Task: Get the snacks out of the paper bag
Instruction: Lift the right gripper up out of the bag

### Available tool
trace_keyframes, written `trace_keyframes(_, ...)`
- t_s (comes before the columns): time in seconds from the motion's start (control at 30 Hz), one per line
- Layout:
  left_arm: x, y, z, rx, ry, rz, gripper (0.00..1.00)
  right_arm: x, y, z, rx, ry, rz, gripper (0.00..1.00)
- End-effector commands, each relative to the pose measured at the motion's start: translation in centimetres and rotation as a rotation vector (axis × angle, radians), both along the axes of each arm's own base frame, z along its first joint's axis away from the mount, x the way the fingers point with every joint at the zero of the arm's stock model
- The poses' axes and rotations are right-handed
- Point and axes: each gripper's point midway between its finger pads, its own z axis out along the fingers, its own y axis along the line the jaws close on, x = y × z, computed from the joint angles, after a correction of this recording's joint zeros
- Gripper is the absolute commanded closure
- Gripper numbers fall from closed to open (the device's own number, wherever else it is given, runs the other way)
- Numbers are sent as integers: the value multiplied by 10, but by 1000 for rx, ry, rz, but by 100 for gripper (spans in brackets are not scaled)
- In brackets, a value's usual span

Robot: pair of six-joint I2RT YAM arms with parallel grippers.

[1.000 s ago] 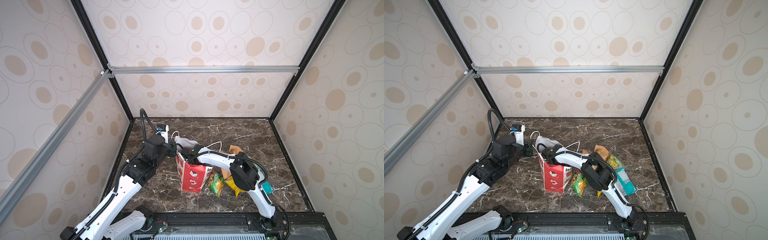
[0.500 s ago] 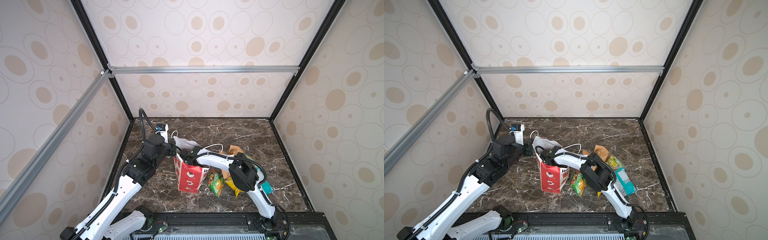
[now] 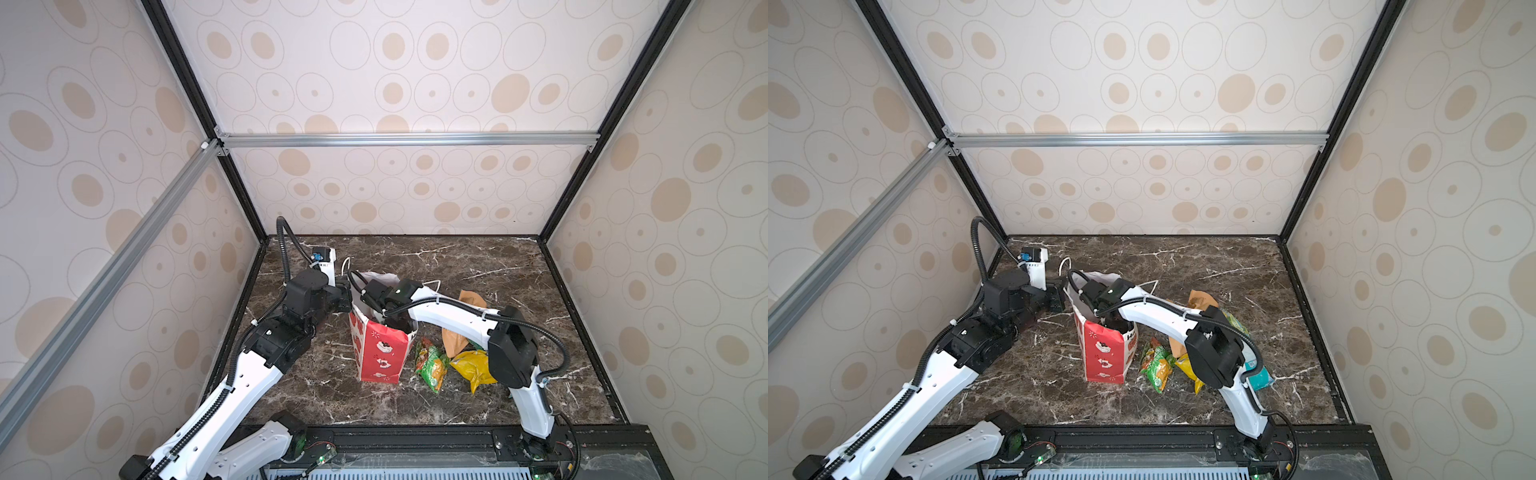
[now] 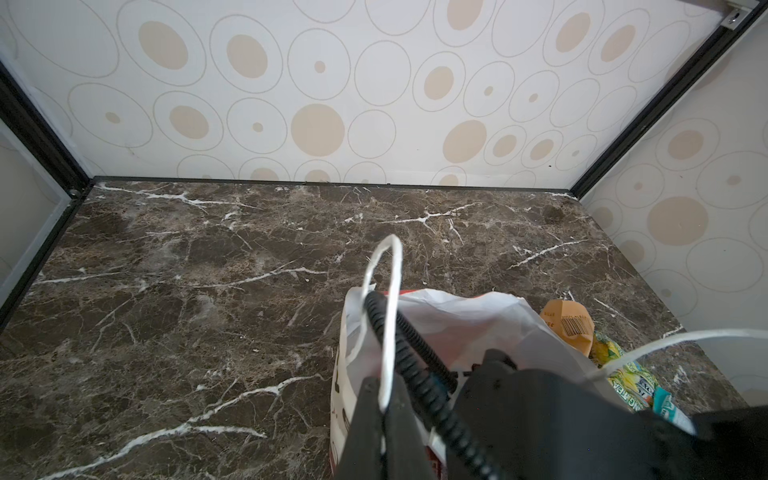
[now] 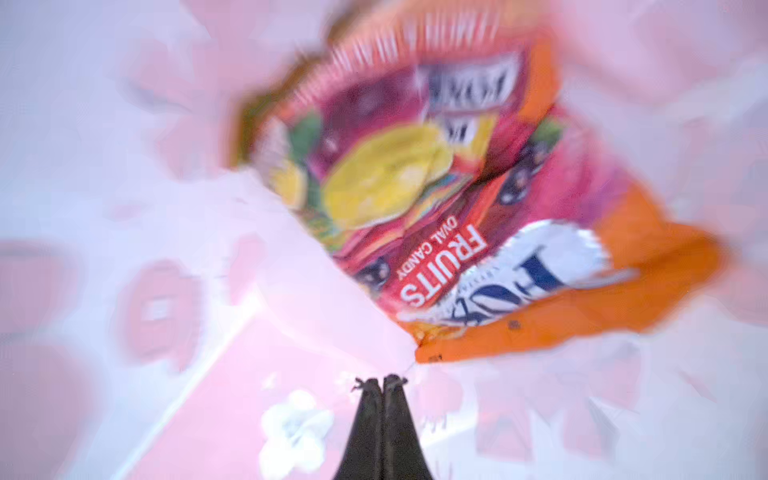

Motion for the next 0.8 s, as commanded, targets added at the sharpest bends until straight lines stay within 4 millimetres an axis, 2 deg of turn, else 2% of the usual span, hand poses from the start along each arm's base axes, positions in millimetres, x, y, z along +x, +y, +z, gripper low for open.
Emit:
trace_keyframes(0.0,0,6,16,1,-51,12,100,14,-2,27,47,-59,-52,100)
trace_keyframes(0.13,-2,6,16,3,-55,6,100,29,-3,58,103,-122,-81,100)
trace_keyframes(0.43,-4,4,18,-2,-69,-13,100,71,-9,148,230,-360,-155,100)
trace_keyframes(0.57,-5,5,19,1,-70,-11,100,80,-12,171,259,-424,-178,100)
trace_keyframes(0.77,-4,6,21,8,-86,-7,100,83,-14,185,280,-458,-182,100)
